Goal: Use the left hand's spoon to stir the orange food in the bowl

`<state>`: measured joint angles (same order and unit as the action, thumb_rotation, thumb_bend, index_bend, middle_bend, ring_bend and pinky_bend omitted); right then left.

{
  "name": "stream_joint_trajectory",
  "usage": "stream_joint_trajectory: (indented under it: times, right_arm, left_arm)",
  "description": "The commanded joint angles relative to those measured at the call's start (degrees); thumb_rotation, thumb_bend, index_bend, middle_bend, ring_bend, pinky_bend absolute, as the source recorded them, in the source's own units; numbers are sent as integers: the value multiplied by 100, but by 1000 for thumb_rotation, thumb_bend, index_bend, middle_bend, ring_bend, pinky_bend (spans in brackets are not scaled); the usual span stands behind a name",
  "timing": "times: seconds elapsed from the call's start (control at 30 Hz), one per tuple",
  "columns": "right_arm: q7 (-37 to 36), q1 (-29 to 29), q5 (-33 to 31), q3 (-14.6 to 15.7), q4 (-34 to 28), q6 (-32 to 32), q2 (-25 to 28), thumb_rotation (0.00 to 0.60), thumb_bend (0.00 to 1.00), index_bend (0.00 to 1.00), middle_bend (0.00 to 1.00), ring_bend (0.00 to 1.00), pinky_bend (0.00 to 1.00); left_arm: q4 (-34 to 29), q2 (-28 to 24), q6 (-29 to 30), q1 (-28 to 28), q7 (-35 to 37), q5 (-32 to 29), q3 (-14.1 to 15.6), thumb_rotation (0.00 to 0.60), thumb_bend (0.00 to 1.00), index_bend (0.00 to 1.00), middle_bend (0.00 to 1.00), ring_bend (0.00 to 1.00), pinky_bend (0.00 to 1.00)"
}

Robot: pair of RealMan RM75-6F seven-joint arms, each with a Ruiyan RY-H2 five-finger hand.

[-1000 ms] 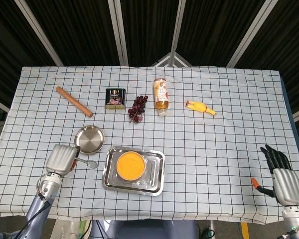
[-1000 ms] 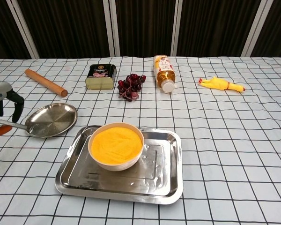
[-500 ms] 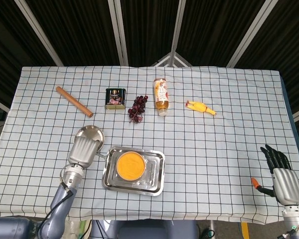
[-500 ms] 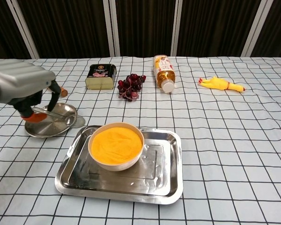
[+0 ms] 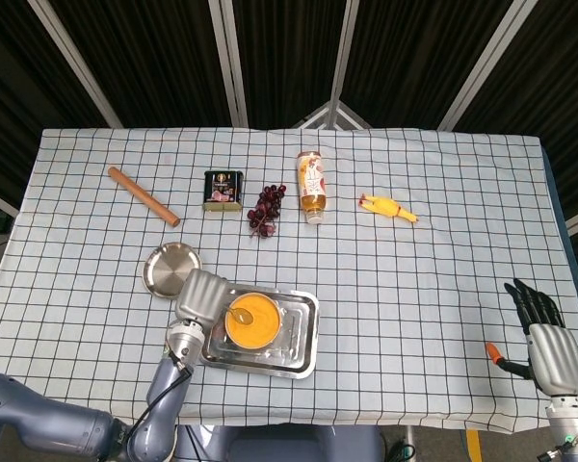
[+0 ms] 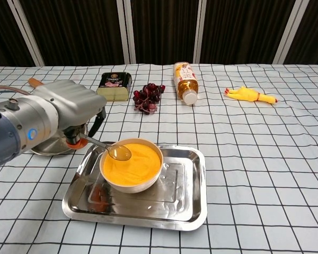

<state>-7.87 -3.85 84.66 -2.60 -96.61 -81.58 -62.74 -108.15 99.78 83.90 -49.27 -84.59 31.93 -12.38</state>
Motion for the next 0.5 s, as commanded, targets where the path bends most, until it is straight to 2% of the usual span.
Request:
stream_joint_trajectory:
  times: [0.03,0.2,0.37,0.5]
  right_arm:
    - [-2,3,0,1,-1,-3,0,600,339,0,0,0,0]
    - [-2,-3,-8,0,-12,10,2,600,339,0,0,0,0]
    - [-7,-1,-12,0,-17,11,12,600,339,0,0,0,0]
    - [-24,2,-17,-3,-13,8,19,600,339,0,0,0,0]
  left_arm:
    - [67,96,67,-89,-30,-71,-11,600,526,539,1000,1000,1000]
    - [173,254,138,-227,-56,-198,-46,600,509,529,1000,1000,1000]
    - [221,374,194,-319,-75,-282,-30,600,370,493,1000,1000,1000]
    - [167,384,250,-348,-34,-281,6,600,313,461,1000,1000,1000]
